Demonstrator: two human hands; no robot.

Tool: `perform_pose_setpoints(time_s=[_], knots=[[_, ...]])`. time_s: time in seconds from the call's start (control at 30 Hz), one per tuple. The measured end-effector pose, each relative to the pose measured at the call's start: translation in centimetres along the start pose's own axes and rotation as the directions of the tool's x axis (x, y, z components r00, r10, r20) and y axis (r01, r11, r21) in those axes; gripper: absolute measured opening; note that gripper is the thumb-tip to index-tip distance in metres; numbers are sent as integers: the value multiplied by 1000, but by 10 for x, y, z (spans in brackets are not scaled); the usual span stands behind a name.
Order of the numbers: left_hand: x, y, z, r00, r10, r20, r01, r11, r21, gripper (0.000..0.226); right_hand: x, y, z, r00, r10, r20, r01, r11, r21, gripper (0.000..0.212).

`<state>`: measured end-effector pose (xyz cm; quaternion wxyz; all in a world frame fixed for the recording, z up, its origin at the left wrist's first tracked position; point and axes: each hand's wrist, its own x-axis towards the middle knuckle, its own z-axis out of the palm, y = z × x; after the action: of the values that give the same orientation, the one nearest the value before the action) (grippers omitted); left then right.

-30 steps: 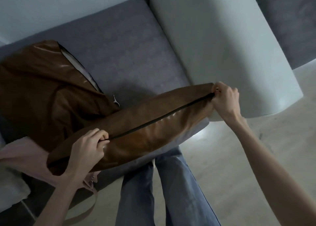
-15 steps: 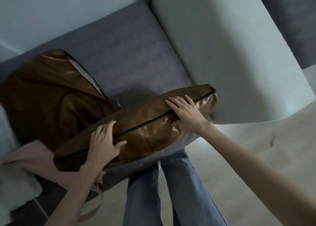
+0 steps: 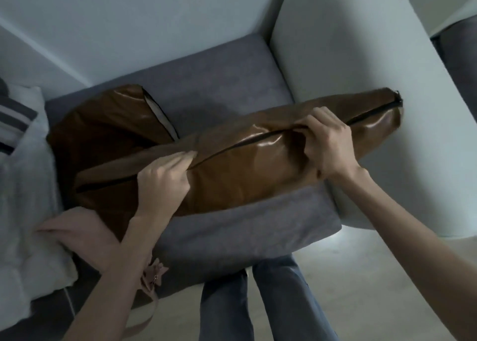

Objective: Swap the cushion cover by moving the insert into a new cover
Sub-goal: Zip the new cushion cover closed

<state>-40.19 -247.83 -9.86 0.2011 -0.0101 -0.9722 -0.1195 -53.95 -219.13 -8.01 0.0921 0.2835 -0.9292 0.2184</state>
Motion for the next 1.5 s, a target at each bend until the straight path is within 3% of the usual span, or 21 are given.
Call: perform_pose_setpoints(time_s=[0.1,0.17,0.2,0.23,0.27,0.3,0.37,0.47,0.53,0.73,0.87,1.0,1.2,1.33,1.5], knots=[[-51,18,3,999,9,45,-7,999,-52,36,-54,4,-10,998,-58,-1,58,998,17,16],[-100,28,20,958,-38,285,74,990,-116,55,-103,7,6,969,-30,245,45,997,-56,20],[-118,31,31,877,-84,473,166,977,-135,59,-123,12,19,878,37,477,19,993,-112,24],[-132,30,43,757,-148,636,273,956,-103,56,-138,18,33,722,141,677,-21,983,-182,29],[-143,24,56,650,-208,731,338,941,-32,51,-149,26,49,586,230,777,-50,967,-248,36],[-148,18,70,592,-253,765,380,925,12,46,-152,32,63,531,281,800,-92,957,-275,42],[-138,3,93,629,-289,721,426,905,-9,41,-139,36,87,604,315,732,-208,949,-237,47],[-93,-19,130,736,-298,608,351,936,34,48,-94,34,125,760,319,567,-306,944,-121,28],[-56,-34,153,760,-297,578,317,946,69,55,-60,35,151,803,327,498,-335,939,-77,33],[33,-85,226,806,-324,495,316,943,104,61,12,71,222,775,452,442,-430,889,-154,53],[48,-118,284,774,-357,523,332,932,146,59,34,111,269,764,505,402,-460,863,-210,57],[29,-126,344,751,-400,525,358,915,185,56,22,141,316,780,489,391,-387,867,-312,56],[2,-154,418,716,-643,273,618,765,182,56,6,171,389,839,484,249,-407,862,-302,58],[12,-156,422,693,-645,321,630,759,165,54,17,167,397,822,504,264,-420,851,-316,58],[21,-149,379,660,-619,425,648,756,94,55,19,161,353,792,489,364,-416,870,-264,56]])
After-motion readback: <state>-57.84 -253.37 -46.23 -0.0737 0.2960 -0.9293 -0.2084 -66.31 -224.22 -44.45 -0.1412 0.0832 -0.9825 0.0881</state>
